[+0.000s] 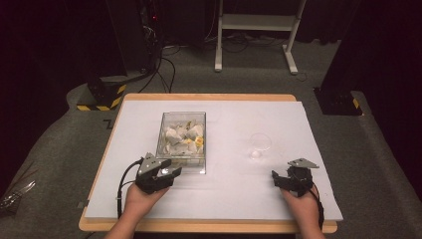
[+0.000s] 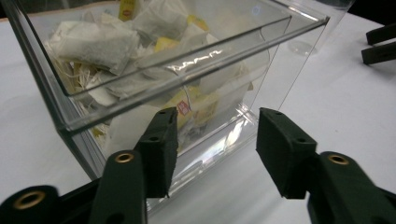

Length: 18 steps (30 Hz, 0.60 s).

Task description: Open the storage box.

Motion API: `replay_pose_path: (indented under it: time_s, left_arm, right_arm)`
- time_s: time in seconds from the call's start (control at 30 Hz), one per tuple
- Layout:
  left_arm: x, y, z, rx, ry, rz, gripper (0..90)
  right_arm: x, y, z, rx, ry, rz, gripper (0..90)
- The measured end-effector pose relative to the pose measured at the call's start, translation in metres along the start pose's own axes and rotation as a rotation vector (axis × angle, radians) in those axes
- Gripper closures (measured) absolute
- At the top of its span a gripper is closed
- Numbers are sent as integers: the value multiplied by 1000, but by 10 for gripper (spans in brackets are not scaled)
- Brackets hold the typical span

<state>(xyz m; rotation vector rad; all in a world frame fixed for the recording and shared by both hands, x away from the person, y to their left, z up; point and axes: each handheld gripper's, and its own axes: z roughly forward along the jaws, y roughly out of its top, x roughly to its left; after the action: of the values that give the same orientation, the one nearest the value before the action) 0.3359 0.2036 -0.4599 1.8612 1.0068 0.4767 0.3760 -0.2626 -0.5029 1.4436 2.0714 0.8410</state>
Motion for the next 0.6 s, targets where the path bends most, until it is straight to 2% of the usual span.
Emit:
replay_pose_path:
  time_s: [0.13, 0.43, 0.5, 0.57, 0.6]
  left_arm:
    - [6, 1, 0, -21, -23, -23, 538]
    - [11, 0, 3, -66, -56, -25, 641]
    - [12, 0, 5, -68, -53, -29, 641]
    - [13, -1, 6, -78, -74, -36, 638]
    - [13, -2, 6, -92, -92, -35, 574]
  right_arm:
    - [0, 0, 0, 0, 0, 0, 189]
    - [0, 0, 0, -2, -1, -2, 190]
    - [0, 0, 0, -2, -1, 0, 191]
    - [0, 0, 0, -3, 0, -3, 194]
    - [1, 0, 0, -4, 0, -3, 197]
